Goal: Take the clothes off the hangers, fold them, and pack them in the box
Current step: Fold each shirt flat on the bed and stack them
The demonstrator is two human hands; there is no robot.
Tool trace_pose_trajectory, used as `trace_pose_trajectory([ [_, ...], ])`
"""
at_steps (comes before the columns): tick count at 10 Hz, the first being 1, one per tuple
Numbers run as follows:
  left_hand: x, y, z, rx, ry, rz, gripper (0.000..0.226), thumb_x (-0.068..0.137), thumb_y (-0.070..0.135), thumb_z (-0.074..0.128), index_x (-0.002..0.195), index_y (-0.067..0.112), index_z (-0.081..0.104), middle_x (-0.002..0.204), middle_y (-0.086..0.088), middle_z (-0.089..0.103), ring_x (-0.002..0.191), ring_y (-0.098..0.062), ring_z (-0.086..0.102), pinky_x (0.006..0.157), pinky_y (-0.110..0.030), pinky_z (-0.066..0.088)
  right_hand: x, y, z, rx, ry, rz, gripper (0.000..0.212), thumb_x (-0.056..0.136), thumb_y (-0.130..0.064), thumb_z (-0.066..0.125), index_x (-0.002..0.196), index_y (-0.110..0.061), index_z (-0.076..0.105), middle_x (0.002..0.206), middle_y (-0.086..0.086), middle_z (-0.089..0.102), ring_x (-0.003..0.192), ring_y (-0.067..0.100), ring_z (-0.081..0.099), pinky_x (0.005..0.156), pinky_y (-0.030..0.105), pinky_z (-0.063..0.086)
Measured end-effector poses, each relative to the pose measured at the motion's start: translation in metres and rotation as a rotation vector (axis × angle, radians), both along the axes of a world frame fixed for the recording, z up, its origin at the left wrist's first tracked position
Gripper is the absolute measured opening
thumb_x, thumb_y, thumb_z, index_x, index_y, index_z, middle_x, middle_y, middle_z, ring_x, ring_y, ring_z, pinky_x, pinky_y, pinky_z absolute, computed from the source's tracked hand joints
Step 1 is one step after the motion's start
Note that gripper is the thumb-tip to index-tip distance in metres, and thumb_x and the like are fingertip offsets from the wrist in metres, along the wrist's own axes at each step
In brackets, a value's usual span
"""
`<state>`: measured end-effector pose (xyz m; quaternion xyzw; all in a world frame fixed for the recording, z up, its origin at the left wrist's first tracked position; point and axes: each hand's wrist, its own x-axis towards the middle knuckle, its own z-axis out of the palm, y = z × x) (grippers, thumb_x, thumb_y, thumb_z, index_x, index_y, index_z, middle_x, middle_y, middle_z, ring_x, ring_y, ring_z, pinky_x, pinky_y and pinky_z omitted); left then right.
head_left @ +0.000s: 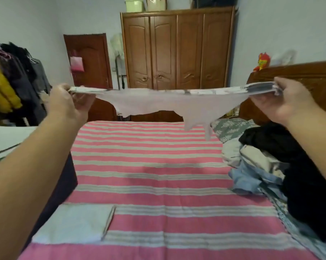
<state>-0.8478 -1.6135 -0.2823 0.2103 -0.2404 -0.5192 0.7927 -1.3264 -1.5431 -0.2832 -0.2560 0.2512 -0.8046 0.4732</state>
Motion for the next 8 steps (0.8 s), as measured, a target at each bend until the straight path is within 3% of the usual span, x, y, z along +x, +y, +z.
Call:
trace_pose_trajectory([
  [1, 0.017, 0.053, -0.084, 0.251, -0.157, 0.104, 0.03, 0.096, 0.018, 0.05, 0.121, 0.005, 0.059, 0.12, -0.015, 0.07, 0.105, -0.026, 0.072, 0.081, -0.04, 0.062, 0.006, 0.048, -0.084, 0.252, 0.101, 0.017, 0.044, 0.099, -0.017, 0.055, 0.14, -0.004, 0.05, 0.113, 0.016, 0.072, 0.093, 0.026, 0.075, 0.076, 0.039, 0.062],
  [2, 0.03, 0.108, -0.181, 0.499, -0.358, 0.11, 0.021, 0.095, 0.017, 0.053, 0.112, 0.008, 0.06, 0.116, -0.017, 0.069, 0.097, -0.026, 0.072, 0.082, -0.039, 0.062, 0.005, 0.102, -0.188, 0.456, 0.096, 0.063, 0.054, 0.083, -0.014, 0.066, 0.136, -0.009, 0.057, 0.106, 0.009, 0.073, 0.084, 0.019, 0.075, 0.067, 0.032, 0.063],
  [3, 0.034, 0.169, -0.273, 0.661, -0.592, -0.011, 0.009, 0.102, 0.014, 0.053, 0.102, 0.005, 0.055, 0.092, -0.014, 0.059, 0.074, -0.024, 0.061, 0.061, -0.024, 0.058, 0.0, 0.154, -0.292, 0.688, 0.097, 0.049, 0.068, 0.053, -0.021, 0.096, 0.111, -0.011, 0.062, 0.094, 0.013, 0.076, 0.074, 0.02, 0.076, 0.059, 0.034, 0.062],
  [4, 0.028, 0.204, -0.338, 0.829, -0.919, -0.128, 0.011, 0.099, 0.011, 0.064, 0.101, 0.003, 0.055, 0.091, -0.011, 0.066, 0.072, -0.022, 0.062, 0.047, -0.009, 0.044, 0.007, 0.191, -0.36, 0.897, 0.164, 0.041, 0.019, 0.09, -0.009, 0.071, 0.101, -0.005, 0.056, 0.08, 0.019, 0.072, 0.068, 0.028, 0.072, 0.045, 0.032, 0.057],
  [5, 0.036, 0.214, -0.397, 0.993, -0.813, -0.121, 0.006, 0.102, 0.006, 0.054, 0.106, 0.002, 0.057, 0.123, -0.029, 0.064, 0.071, -0.023, 0.062, 0.046, -0.023, 0.057, 0.009, 0.207, -0.398, 1.072, 0.201, 0.039, 0.011, 0.1, 0.001, 0.051, 0.09, -0.002, 0.052, 0.093, 0.018, 0.055, 0.079, 0.03, 0.057, 0.036, 0.035, 0.054],
  [6, 0.038, 0.218, -0.409, 0.999, -0.844, -0.152, 0.025, 0.102, 0.004, 0.052, 0.124, -0.007, 0.056, 0.115, -0.026, 0.066, 0.075, -0.025, 0.064, 0.055, -0.031, 0.06, 0.01, 0.208, -0.41, 1.08, 0.222, 0.062, 0.008, 0.1, 0.006, 0.047, 0.096, 0.001, 0.053, 0.086, 0.017, 0.059, 0.07, 0.026, 0.062, 0.037, 0.032, 0.054],
  [7, 0.046, 0.223, -0.4, 0.973, -0.902, -0.143, 0.034, 0.103, -0.001, 0.05, 0.136, -0.008, 0.05, 0.093, -0.013, 0.062, 0.078, -0.025, 0.063, 0.058, -0.032, 0.06, 0.003, 0.207, -0.408, 1.073, 0.31, -0.006, 0.011, 0.098, 0.008, 0.051, 0.107, 0.006, 0.057, 0.084, 0.015, 0.066, 0.07, 0.022, 0.067, 0.04, 0.027, 0.054],
  [8, 0.056, 0.23, -0.38, 0.935, -1.08, -0.115, 0.031, 0.102, -0.006, 0.049, 0.132, -0.001, 0.052, 0.098, -0.023, 0.065, 0.075, -0.033, 0.068, 0.058, -0.032, 0.062, 0.001, 0.223, -0.39, 1.064, 0.427, -0.049, 0.011, 0.098, 0.005, 0.054, 0.092, -0.003, 0.059, 0.095, 0.014, 0.066, 0.086, 0.027, 0.064, 0.052, 0.035, 0.061],
])
